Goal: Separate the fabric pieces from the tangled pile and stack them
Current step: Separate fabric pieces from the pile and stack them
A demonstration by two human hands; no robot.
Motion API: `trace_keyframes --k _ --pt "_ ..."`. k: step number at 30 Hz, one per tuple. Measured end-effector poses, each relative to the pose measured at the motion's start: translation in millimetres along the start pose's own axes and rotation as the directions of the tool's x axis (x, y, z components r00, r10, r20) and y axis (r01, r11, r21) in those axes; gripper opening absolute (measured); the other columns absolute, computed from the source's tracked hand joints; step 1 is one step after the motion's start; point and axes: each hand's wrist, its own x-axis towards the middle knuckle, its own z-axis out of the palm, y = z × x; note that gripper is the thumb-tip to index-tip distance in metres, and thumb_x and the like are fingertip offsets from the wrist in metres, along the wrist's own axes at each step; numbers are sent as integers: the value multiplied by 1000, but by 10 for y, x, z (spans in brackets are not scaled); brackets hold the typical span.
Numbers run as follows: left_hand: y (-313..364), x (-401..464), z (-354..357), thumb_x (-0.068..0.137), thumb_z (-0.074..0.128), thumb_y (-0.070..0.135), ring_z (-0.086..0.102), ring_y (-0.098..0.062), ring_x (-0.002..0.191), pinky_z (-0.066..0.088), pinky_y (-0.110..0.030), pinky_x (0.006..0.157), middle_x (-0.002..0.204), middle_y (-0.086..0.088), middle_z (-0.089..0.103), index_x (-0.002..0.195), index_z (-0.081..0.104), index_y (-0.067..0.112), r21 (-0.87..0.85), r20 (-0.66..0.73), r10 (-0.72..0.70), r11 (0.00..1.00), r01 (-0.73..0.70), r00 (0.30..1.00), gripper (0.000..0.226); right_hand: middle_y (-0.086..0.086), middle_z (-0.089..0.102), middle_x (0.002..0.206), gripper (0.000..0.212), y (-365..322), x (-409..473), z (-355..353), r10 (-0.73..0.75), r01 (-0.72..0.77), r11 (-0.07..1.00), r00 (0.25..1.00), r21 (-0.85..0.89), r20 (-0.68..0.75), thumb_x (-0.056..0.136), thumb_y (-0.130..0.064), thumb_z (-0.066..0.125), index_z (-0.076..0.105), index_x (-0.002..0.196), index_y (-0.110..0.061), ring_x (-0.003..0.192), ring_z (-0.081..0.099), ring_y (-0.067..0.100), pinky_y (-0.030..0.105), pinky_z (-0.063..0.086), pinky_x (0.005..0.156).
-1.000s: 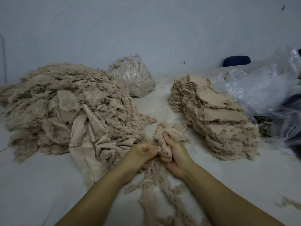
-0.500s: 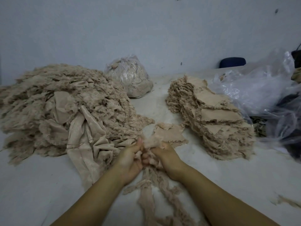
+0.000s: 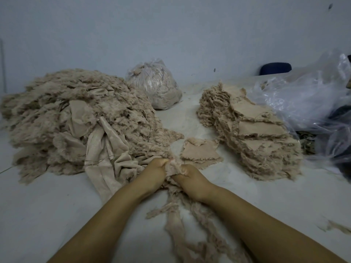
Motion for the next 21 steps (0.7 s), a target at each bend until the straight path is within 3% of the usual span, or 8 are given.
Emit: trace_keyframes --k 4,7,10,13,15,17,19,21 --pt "-22 38 -15 94 41 -8 46 -9 56 38 -14 49 62 -3 51 69 59 4 27 16 -64 998 64 998 33 -28 55 47 64 -15 -24 11 36 -36 999 999 -10 -5 97 -8 49 62 49 -47 50 51 -13 3 34 53" --pt "-46 20 -15 96 47 10 38 -7 39 29 -15 36 46 2 46 64 56 10 -209 49 -149 965 156 988 32 -14 69 65 39 1 -39 21 83 -83 977 997 198 5 96 -9 53 72 68 -28 66 63 -2 14 47 66" --pt "-55 33 -6 89 57 23 40 -9 36 30 -14 34 46 1 45 56 53 13 -689 69 -209 697 198 976 34 -4 64 65 26 32 -18 -4 175 -134 912 982 388 -73 98 -14 50 67 78 -19 62 59 11 22 49 62" --pt "-65 36 -3 75 63 26 46 -11 45 44 -21 43 51 0 43 53 61 15 -777 64 -167 611 154 984 26 -9 59 57 30 14 -19 -32 168 -137 914 985 383 -49 100 -15 46 66 77 -18 52 54 5 17 46 52" --pt "-78 25 -9 72 64 27 39 -10 40 38 -19 39 47 1 40 49 56 15 -750 70 -178 640 169 982 28 -2 61 58 31 -8 -19 -31 146 -140 955 989 263 -3 100 -15 46 70 83 -8 49 55 7 19 46 50" --pt "-80 2 -23 76 61 28 32 -7 34 26 -14 35 42 2 41 53 53 14 -654 79 -154 738 168 985 29 20 69 87 33 14 -6 -27 110 -110 991 994 75 3 100 -20 47 64 102 9 80 68 26 35 55 76" --pt "-79 1 -43 89 56 25 35 -5 34 27 -16 37 40 5 43 47 54 18 -368 47 -46 928 60 998 43 16 70 107 29 -15 -15 -24 92 -90 994 996 -62 17 100 -23 49 67 100 -1 104 64 29 40 49 96" --pt "-98 7 -91 96 50 26 44 -3 41 35 -21 48 42 8 48 46 50 20 39 32 66 997 -68 997 50 8 69 104 23 -54 -28 -23 61 -38 966 995 -254 81 99 -20 46 67 95 -13 102 62 25 35 49 91"
